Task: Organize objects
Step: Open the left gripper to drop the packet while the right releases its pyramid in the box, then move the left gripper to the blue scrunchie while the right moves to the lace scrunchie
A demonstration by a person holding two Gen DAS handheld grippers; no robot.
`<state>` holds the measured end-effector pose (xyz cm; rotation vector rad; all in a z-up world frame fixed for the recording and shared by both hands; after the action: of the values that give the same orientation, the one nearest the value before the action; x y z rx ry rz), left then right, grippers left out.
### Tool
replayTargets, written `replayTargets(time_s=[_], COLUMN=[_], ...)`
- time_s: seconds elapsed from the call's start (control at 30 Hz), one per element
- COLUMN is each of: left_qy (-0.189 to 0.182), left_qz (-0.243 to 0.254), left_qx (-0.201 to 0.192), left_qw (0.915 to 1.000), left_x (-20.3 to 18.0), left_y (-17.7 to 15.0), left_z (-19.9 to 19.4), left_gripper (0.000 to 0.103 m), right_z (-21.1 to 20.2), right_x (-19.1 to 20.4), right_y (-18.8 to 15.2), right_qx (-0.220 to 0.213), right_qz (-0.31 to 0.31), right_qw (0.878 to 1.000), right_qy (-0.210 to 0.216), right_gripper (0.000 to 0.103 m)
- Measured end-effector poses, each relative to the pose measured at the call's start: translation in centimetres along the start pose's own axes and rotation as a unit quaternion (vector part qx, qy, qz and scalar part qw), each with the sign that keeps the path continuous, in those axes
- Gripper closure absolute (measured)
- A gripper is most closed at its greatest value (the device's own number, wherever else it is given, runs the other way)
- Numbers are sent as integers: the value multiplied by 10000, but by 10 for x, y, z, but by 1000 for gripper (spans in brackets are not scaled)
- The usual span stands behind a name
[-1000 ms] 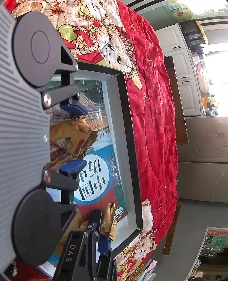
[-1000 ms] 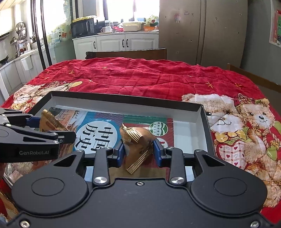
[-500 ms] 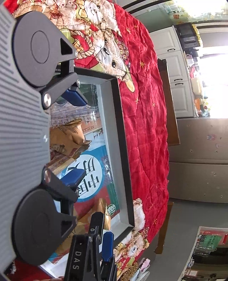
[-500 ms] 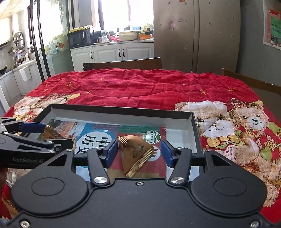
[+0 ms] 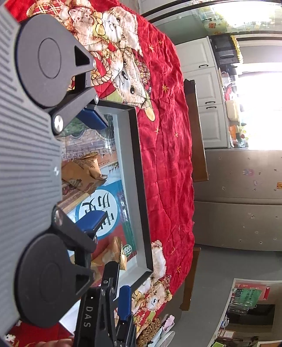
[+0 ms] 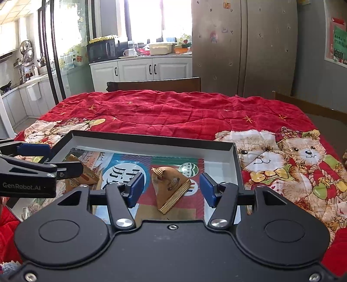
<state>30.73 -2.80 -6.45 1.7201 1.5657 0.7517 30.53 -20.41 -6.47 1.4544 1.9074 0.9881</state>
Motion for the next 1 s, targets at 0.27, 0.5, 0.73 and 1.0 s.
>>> replayTargets(time_s=[0.27,0.5,0.73,1.0], left_qy=[-51,-114,-203,-214], left_qz=[91,351,464,595], left_qx=[-210,-553,-730,-799], left_qw=[9997,9978,9960,9948], left_x=[-3,-9,-11,-9], left_y=[3,5,1,-17], left_z=[-30,-71,-106,-136], left_gripper=[12,9,7,6], right_z=[-26,-57,-89,-126], right_x=[1,1,3,3], right_y=[1,0,-5,-24], right_qx=[-112,-250,-405,-484], right_qz=[-55,-39,-104,-170], right_qw=[9999,9996,9990,9986], right_qy=[1,80,152,140], right_gripper=[46,45,45,45])
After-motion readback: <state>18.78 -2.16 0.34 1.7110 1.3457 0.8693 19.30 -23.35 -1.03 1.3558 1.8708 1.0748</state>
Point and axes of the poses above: each gripper's, at about its wrist camera, not at the fingertips, and z roughly the way its jaws point, x to its left, y to its top, the point moved 10 cm from there along z, roughly the way its jaws point, and after that the axes turned 2 degrees about -z, right-handed, at the moved point
